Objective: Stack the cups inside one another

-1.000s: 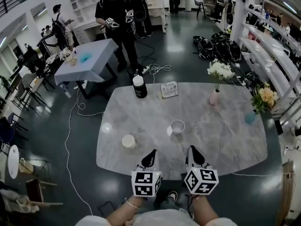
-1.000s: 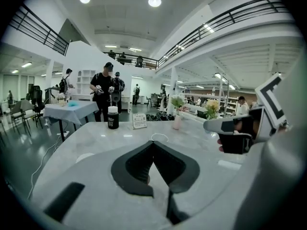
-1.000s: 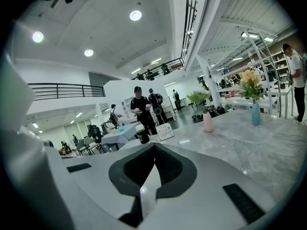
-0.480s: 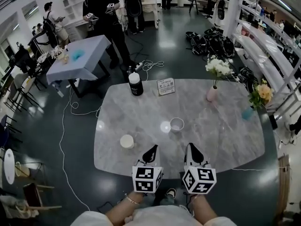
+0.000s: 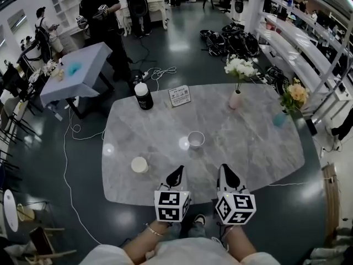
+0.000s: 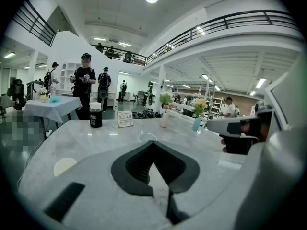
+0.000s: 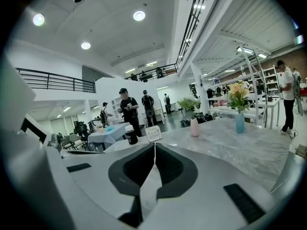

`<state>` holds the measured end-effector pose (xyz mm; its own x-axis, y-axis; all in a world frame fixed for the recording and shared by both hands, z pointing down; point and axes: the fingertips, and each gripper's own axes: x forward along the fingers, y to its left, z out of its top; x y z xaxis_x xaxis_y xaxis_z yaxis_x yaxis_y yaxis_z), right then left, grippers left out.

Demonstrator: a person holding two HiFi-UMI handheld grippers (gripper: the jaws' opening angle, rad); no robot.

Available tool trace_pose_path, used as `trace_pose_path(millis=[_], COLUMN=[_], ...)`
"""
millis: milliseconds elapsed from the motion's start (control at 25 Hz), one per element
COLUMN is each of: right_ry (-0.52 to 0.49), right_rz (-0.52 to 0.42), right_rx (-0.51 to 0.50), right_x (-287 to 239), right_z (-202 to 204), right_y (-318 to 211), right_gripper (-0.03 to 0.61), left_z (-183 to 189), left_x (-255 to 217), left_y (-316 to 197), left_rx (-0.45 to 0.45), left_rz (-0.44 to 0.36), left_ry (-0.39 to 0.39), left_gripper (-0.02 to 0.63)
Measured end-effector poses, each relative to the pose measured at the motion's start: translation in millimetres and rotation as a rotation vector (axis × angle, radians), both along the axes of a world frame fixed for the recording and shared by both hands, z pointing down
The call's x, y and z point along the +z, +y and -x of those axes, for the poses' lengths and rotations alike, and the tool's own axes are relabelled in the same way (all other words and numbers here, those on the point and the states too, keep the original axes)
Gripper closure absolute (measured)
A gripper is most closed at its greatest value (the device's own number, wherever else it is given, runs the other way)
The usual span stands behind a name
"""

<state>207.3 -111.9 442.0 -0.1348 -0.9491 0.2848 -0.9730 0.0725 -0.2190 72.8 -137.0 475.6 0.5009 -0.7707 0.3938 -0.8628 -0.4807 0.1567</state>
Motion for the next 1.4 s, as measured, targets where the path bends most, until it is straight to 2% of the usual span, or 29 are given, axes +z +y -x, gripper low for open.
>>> trace_pose_path(millis=[760, 1000, 1400], right_ry=[-0.009, -0.012, -0.034], right_rz=[0.098, 0.139, 0.21], right_rx=[0.195, 0.207, 0.181], right_x=[41.0, 61.4, 102.4], right_z=[-61.9, -65.2, -56.3], right_y=[70.7, 85.6, 89.3], right_gripper=[0.566, 0.563, 0.511], left_z=[-74.7, -83.2, -84.7], left_x=[38.0, 58.8, 93.3], left_y=[44.0, 53.4, 59.9], left_rx=[0.216, 0.236, 0.246], left_rz=[0.074, 0.115, 0.172], left_ry=[-0.033, -0.051, -0.079], left_gripper=[0.618, 0.618, 0.618])
